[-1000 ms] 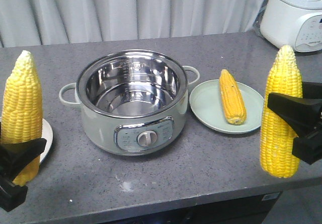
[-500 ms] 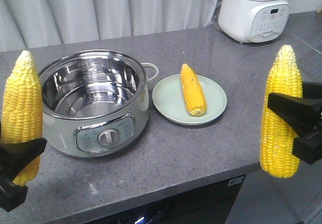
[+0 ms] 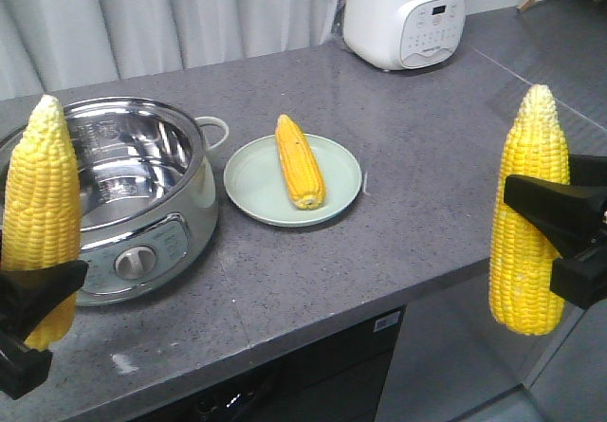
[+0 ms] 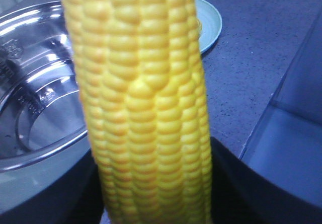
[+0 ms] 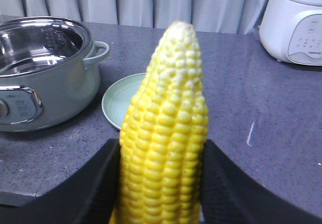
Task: Distribute corn equally
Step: 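Turn the base away from the pot while holding both cobs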
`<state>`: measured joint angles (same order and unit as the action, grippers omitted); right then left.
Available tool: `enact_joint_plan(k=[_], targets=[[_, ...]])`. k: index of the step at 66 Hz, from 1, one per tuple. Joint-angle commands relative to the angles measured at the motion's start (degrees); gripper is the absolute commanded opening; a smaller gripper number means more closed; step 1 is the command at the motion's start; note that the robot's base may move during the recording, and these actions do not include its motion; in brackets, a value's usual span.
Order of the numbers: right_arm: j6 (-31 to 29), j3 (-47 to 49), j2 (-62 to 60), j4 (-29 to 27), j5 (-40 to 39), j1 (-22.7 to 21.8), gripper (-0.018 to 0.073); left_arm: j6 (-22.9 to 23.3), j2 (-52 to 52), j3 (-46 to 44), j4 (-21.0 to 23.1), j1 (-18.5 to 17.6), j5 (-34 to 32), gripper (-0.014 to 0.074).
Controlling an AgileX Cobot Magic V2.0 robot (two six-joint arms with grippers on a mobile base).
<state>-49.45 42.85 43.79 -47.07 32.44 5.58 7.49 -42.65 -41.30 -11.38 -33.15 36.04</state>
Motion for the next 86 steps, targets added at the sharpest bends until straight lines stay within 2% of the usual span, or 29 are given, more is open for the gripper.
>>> enact_joint_plan(k=[1,86], targets=[[-0.1,1.4,-0.2,-1.9,-2.7,-0.1,0.0194,0.0,0.2,-1.5,-0.1,-0.3,-3.5,0.0227],[-0.1,1.4,-0.2,-1.9,-2.7,-0.1,0.0194,0.0,0.2,-1.5,-0.1,-0.3,-3.5,0.0227]])
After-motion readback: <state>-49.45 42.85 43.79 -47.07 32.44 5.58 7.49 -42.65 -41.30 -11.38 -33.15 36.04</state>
